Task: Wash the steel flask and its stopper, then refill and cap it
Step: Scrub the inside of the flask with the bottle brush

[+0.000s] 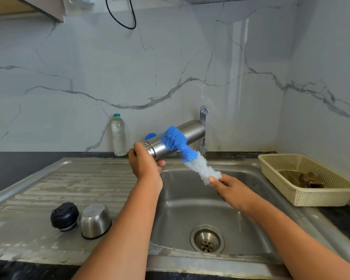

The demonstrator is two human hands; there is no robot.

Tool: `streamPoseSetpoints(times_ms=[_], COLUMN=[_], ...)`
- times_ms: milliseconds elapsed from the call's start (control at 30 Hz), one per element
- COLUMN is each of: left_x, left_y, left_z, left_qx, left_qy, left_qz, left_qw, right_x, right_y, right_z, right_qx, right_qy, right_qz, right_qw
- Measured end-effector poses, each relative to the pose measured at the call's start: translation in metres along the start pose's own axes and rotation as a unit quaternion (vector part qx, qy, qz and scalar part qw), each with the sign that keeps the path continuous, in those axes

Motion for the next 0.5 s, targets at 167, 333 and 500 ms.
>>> streamPoseSetpoints(times_ms=[167, 333, 500], left_x=[-0.001, -0.003, 0.003], left_y=[0.000, 0.004, -0.004], left_z=[0.001, -0.002, 0.005], left_qx=[0.012, 0.003, 0.027], left_qy=[0.002, 0.004, 0.012], left_qz=[0.001, 0.019, 0.016], left_qw=[1.000, 1.000, 0.999], right_x=[0.006, -0.010, 0.003], right_y=[-0.002, -0.006, 0.001], right_z=[-0.006, -0.019, -0.007], right_qx=[-0.017, -0.027, -0.024], right_qy=[0.003, -0.001, 0.029], right_qz=[0.002, 0.024, 0.006], right_qw=[1.000, 0.999, 0.999])
Point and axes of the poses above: each hand's wrist, its own y-axis towards the middle knuckle, its own z-axis out of the palm, x = y × z, the point moved 4 cm from there along y, towards the middle knuckle, and after that the axes turned 10 degrees about -y, right-handed, at the moved point
